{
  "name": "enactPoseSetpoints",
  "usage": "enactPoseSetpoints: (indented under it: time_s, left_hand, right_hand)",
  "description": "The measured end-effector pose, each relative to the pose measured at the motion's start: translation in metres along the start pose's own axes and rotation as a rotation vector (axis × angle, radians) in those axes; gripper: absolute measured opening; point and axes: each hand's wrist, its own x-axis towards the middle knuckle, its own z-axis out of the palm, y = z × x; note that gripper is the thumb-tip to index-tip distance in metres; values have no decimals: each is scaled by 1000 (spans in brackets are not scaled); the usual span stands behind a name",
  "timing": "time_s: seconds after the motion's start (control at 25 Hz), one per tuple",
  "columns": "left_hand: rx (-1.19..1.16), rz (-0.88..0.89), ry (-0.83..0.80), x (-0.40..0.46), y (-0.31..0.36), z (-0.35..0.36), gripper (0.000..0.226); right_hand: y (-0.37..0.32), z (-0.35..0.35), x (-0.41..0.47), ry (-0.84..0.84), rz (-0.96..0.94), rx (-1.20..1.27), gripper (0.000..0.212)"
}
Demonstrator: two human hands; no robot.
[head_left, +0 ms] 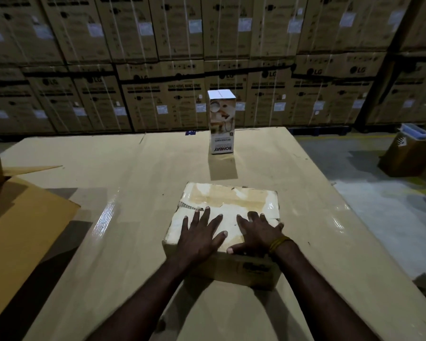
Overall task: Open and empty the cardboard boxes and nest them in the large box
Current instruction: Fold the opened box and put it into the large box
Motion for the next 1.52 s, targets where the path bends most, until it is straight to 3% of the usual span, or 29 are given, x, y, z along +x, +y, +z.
enactPoseSetpoints:
  time_s: [0.24,0.36,0.48,0.6,0.68,0.8,0.92,1.04,1.16,1.28,1.4,1.52]
  left_hand:
    - [44,126,-164,13,-13,-41,78]
    - [51,156,-17,15,-11,-53,94]
    - [94,152,216,0,-5,-52,100]
    - [98,188,446,-18,0,-59,77]
    - [53,198,509,-34,-1,-75,51]
    - [-29,129,428,-59,-4,-99,29]
    - [-42,90,258,-80,-8,-105,25]
    - [-31,148,121,-92,-10,-101,31]
    - [-23,314,-142,-95,-17,-78,50]
    - [32,431,-343,-90,-28,-58,80]
    - [22,462,-395,-79,-38,-42,95]
    - [-99,434,-326,-71,-36,-28,86]
  right_hand:
    - [-26,-12,-3,55,89,-35,126]
    - [-36,-12,-9,236,128,-51,135]
    - [-49,2,-28,504,163,8,129]
    - [-60,18,-46,774,178,69,106]
    - [-62,28,-55,987,183,21,81]
    - [-62,36,-70,1227,153,-3,43]
    - [-66,45,-83,1306,106,41,20]
    - [-68,60,-105,1274,66,89,18]
    - [-70,80,-120,1138,113,65,27]
    - [-73,91,-119,886,117,61,62]
    - [-72,93,-111,696,96,18,89]
    - [-69,97,-108,463,50,-23,96]
